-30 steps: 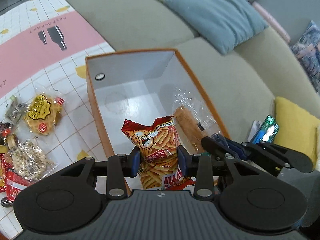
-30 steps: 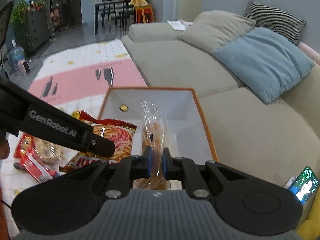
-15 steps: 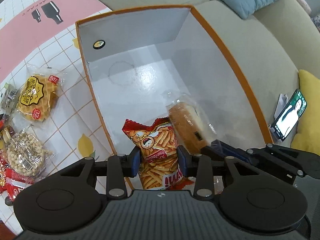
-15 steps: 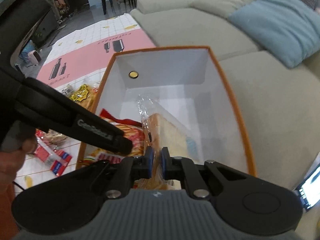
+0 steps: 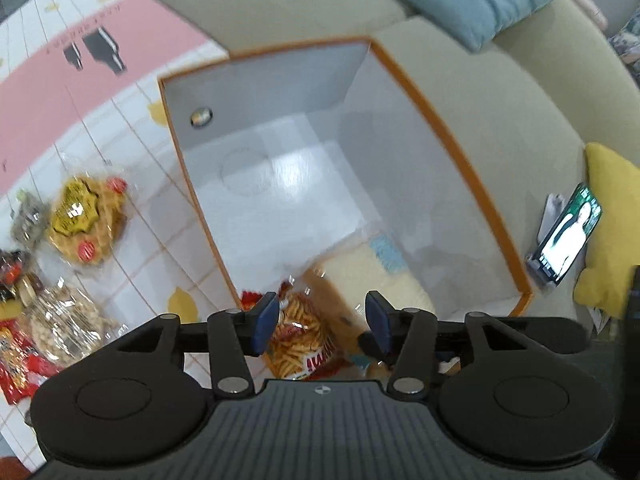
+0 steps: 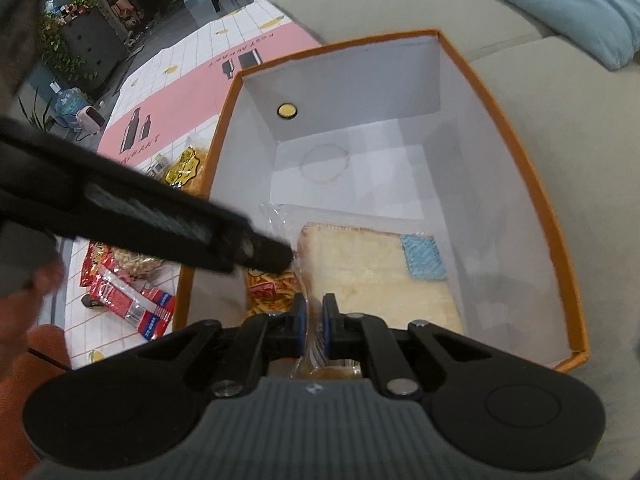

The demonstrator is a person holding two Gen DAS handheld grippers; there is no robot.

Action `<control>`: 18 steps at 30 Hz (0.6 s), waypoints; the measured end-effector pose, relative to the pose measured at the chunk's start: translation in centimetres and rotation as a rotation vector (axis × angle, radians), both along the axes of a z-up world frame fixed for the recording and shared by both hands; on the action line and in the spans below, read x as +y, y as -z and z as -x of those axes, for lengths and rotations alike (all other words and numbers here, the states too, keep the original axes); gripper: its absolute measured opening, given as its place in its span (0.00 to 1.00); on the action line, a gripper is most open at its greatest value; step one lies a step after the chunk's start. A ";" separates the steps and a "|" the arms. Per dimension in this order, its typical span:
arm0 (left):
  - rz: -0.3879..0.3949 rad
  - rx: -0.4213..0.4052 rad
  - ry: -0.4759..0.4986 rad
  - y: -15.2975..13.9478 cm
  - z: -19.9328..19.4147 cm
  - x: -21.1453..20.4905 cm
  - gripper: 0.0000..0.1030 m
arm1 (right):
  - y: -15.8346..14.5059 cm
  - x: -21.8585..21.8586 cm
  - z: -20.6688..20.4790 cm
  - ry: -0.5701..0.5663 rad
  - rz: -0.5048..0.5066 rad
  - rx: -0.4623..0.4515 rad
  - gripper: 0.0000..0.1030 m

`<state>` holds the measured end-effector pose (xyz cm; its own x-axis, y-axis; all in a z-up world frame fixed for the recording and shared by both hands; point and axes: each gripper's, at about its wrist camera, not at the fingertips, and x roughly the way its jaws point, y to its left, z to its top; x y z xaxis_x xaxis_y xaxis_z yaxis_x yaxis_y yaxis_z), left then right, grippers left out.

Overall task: Organize snacks
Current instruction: 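Lower both snacks into the box and open both tools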

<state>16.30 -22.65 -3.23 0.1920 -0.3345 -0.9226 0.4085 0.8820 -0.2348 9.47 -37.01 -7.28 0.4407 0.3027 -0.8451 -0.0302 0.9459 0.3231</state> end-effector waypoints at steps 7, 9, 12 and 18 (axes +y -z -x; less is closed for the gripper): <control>0.024 -0.075 -0.038 -2.3 0.7 2.5 0.57 | 1.5 0.7 -1.4 -0.015 -0.014 0.096 0.04; 0.030 -0.074 -0.056 -2.4 0.7 3.2 0.57 | 2.1 1.2 -1.9 -0.022 0.009 0.125 0.04; 0.035 -0.069 -0.080 -2.3 0.9 4.5 0.57 | 2.7 1.7 -2.2 -0.034 0.028 0.143 0.04; 0.040 -0.063 -0.110 -2.5 1.5 6.3 0.57 | 2.7 1.8 -2.4 -0.013 0.043 0.167 0.12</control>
<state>14.85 -16.35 -0.75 0.2863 -0.3442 -0.8942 0.3251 0.9128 -0.2473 11.87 -35.19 -9.95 0.2893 0.2692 -0.9186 0.0079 0.9589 0.2835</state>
